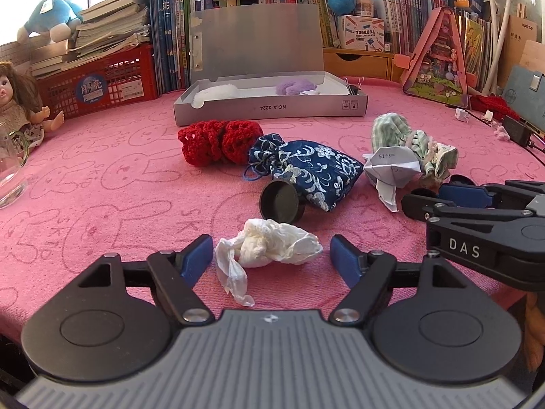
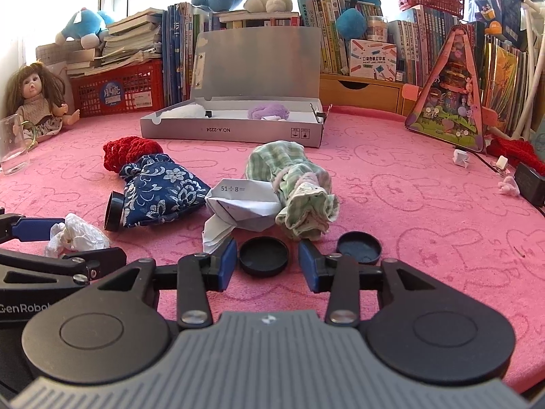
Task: Organize objects
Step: 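Hold the tissue in the left gripper while the right gripper grasps a black round lid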
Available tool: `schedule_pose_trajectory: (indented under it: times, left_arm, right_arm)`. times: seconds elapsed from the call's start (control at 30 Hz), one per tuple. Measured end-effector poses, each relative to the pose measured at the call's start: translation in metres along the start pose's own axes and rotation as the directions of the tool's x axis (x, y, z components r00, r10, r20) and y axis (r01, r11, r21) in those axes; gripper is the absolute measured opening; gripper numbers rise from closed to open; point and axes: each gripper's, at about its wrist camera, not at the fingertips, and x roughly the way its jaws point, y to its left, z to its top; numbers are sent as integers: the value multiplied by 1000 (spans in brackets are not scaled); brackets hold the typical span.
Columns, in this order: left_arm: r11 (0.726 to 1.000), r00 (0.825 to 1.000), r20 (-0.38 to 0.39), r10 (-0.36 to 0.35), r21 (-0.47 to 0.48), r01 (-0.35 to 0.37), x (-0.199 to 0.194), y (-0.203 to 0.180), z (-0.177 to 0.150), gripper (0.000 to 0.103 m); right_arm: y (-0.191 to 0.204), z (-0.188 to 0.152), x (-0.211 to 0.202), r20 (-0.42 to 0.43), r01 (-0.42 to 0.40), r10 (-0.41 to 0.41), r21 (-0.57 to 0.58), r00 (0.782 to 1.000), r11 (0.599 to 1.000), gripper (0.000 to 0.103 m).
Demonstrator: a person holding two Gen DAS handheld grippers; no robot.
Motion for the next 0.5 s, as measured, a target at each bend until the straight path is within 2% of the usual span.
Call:
schedule_pose_trajectory:
  times: [0.17,0.37,0.5]
  left_arm:
    - [999,1000,-8,16,-33,-16,3,5,0,91]
    - [999,1000,-19,21,-49,-22,2,6,2,90]
    - [998,1000,-10,26,-52,-26,1,7,2,81]
  right_arm:
    - [11,-4,-5,15,-23,24,-32,1000,999,40]
    - [14,-3,-8,15,-37,37,-25,999,999,38]
    - [17,-2,-11,12,-61,62,-41,998,997,37]
